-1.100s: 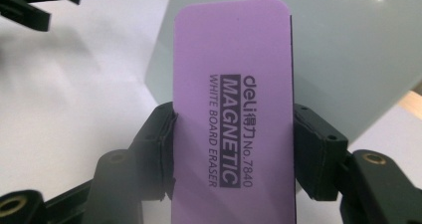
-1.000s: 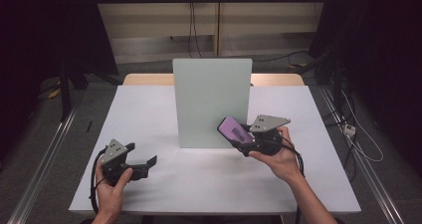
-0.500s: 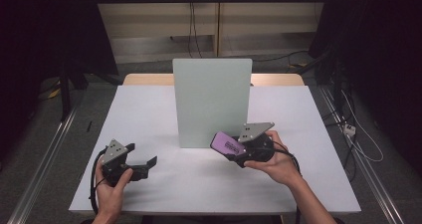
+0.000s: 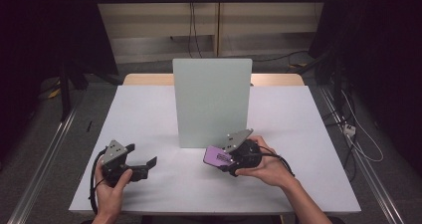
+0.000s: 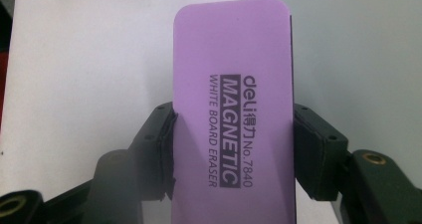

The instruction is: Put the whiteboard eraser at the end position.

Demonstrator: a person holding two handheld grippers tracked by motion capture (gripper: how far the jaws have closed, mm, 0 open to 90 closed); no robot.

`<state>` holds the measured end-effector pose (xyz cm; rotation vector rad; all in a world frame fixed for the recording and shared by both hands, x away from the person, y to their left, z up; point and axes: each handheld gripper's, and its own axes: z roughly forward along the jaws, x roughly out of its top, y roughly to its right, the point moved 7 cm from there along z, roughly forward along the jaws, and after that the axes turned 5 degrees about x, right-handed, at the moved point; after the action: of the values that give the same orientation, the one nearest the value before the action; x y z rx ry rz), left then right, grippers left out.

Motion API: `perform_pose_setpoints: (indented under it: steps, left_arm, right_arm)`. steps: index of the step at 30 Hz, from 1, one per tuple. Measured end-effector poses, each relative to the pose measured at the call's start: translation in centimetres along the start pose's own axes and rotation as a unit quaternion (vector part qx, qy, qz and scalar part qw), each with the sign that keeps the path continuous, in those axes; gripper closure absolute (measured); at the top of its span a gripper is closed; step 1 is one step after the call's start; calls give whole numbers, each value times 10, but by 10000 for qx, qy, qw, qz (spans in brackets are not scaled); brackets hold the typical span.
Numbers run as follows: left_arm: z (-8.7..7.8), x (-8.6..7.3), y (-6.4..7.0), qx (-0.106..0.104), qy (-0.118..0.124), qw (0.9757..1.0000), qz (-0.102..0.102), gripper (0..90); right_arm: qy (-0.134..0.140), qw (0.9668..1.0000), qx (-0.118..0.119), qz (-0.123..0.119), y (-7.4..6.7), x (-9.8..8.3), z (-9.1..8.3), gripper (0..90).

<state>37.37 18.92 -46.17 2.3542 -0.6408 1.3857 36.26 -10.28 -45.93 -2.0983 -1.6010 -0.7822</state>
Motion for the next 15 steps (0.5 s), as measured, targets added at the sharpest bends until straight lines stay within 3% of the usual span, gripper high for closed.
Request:
perform_pose_setpoints:
  steps: [6,12,15]
  left_arm:
    - [0,0,-1,40,-6,10000,-3,54]
    - [0,0,0,43,-9,10000,6,54]
    - [0,1,0,39,29,10000,-26,54]
  right_arm:
    - [-177,9997,118,-123,-2,-1,9,417]
    - [-424,9974,353,-460,-11,1,21,417]
    - [-452,9972,390,-444,-11,0,25,416]
